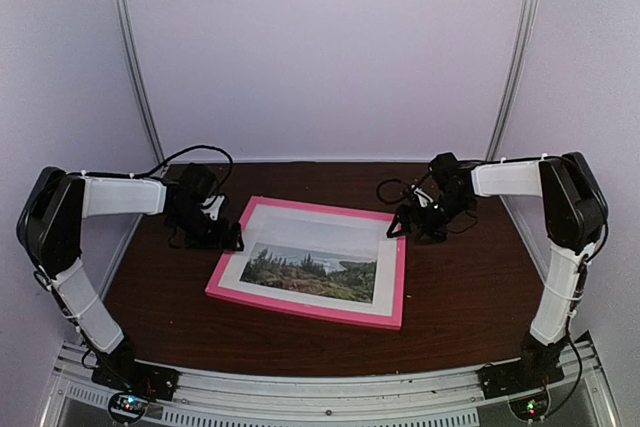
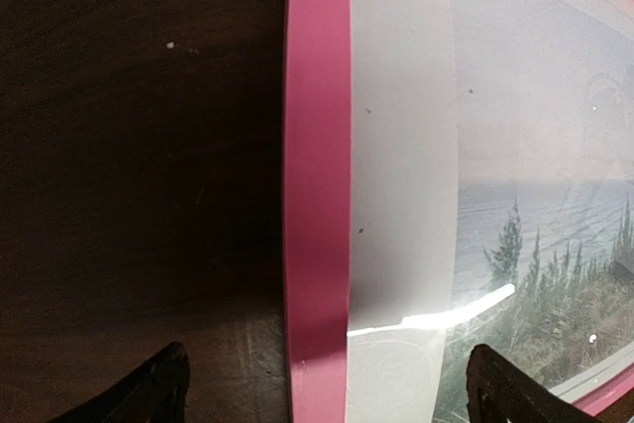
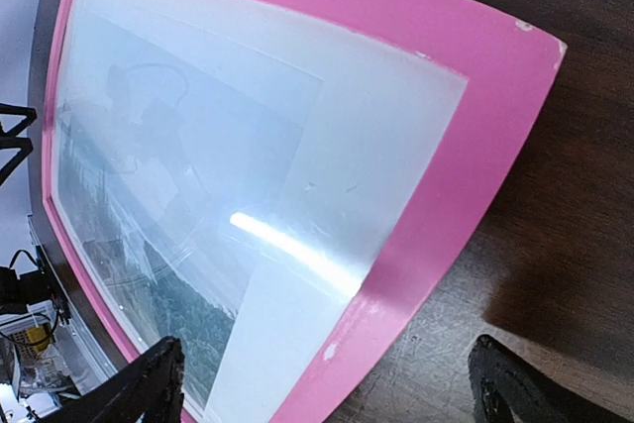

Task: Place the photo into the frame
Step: Place the photo frame at the center of the board, then adjust the photo frame at the center of the board.

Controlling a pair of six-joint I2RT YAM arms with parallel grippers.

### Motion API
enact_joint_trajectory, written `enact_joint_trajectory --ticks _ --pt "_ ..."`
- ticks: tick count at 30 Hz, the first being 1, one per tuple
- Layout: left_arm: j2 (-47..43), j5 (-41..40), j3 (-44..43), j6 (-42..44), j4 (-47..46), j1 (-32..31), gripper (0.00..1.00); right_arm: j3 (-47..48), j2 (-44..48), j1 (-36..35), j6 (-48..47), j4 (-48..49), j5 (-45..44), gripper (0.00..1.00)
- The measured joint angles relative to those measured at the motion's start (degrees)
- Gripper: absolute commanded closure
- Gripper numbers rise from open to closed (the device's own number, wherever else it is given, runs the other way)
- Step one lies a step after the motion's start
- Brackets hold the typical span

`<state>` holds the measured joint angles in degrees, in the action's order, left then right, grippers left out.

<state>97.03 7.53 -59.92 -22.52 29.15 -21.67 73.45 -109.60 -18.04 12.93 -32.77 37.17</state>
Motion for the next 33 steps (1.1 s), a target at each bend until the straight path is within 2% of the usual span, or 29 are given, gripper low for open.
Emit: enact_joint_trajectory --ticks 6,15,22,28,33 --pt "2.43 1.11 0.04 -0.39 -0.96 0.26 0.03 0.00 -1.11 -1.01 0.96 1.27 -0.20 0.00" --pt "3.30 5.81 1.16 -0.85 -4.28 0.31 0.17 0.57 -1.77 -1.20 1.90 1.46 -1.11 0.00" --pt "3.45 9.86 3.65 -2.05 -8.55 0.50 0.29 4.66 -5.18 -1.20 2.32 1.49 -1.16 0.00" --pt "2.21 10.67 5.75 -2.95 -10.27 -0.59 0.31 8.81 -7.91 -0.33 2.51 0.57 -1.11 0.00" --pt "-0.07 11.21 8.09 -4.22 -9.81 -5.09 0.30 13.94 -10.58 1.44 2.25 -1.51 -1.46 0.00"
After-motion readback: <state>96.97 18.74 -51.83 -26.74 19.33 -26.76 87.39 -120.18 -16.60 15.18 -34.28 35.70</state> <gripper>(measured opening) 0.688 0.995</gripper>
